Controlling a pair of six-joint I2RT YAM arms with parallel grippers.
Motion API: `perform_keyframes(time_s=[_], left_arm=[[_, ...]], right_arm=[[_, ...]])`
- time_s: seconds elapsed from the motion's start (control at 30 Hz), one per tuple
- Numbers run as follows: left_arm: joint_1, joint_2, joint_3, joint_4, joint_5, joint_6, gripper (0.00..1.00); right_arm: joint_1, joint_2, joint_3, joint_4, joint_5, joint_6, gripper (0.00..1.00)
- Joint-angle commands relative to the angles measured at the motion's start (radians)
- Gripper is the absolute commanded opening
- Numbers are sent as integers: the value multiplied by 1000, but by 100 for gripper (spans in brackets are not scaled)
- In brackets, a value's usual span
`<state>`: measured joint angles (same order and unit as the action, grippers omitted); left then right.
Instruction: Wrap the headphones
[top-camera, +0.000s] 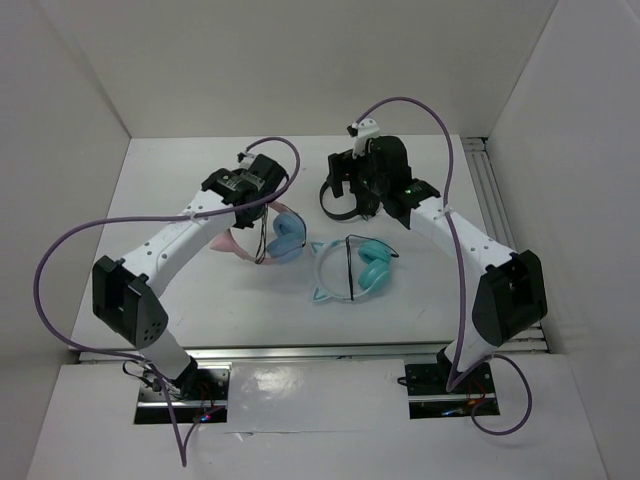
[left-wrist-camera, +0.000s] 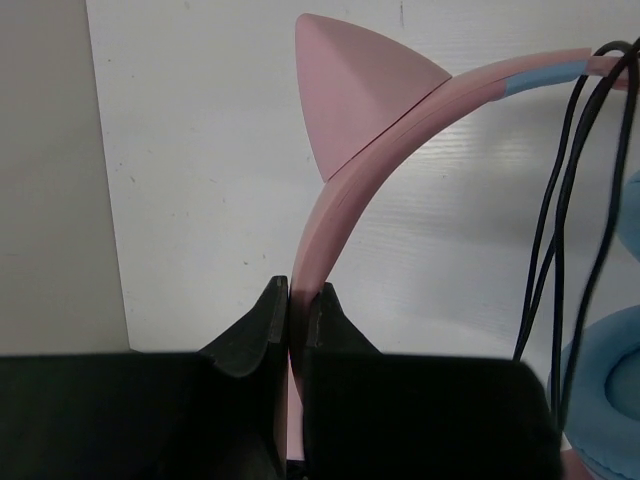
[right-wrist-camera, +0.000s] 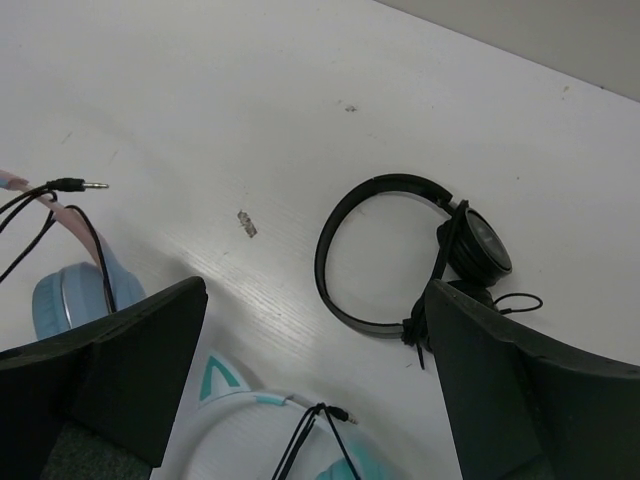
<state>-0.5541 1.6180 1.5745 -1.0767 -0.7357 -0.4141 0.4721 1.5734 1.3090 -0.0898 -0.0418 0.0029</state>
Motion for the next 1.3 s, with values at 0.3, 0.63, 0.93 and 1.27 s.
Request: perform_keyframes(time_s=[0.3,0.63,0.93,1.27], left_arm=[[264,-26,-145,350,545,69,0],[401,92,-122,566,671,104,0],[401,410,69,709,590,113,0],[372,569,209,673,446,98,7]], right_arm=[[-6,-53,35,47,-39,19,98],[-6,-62,35,47,-84,19,99],[14,-220,-45,52,2,123,99],[102,-322,-99,30,22,103,99]])
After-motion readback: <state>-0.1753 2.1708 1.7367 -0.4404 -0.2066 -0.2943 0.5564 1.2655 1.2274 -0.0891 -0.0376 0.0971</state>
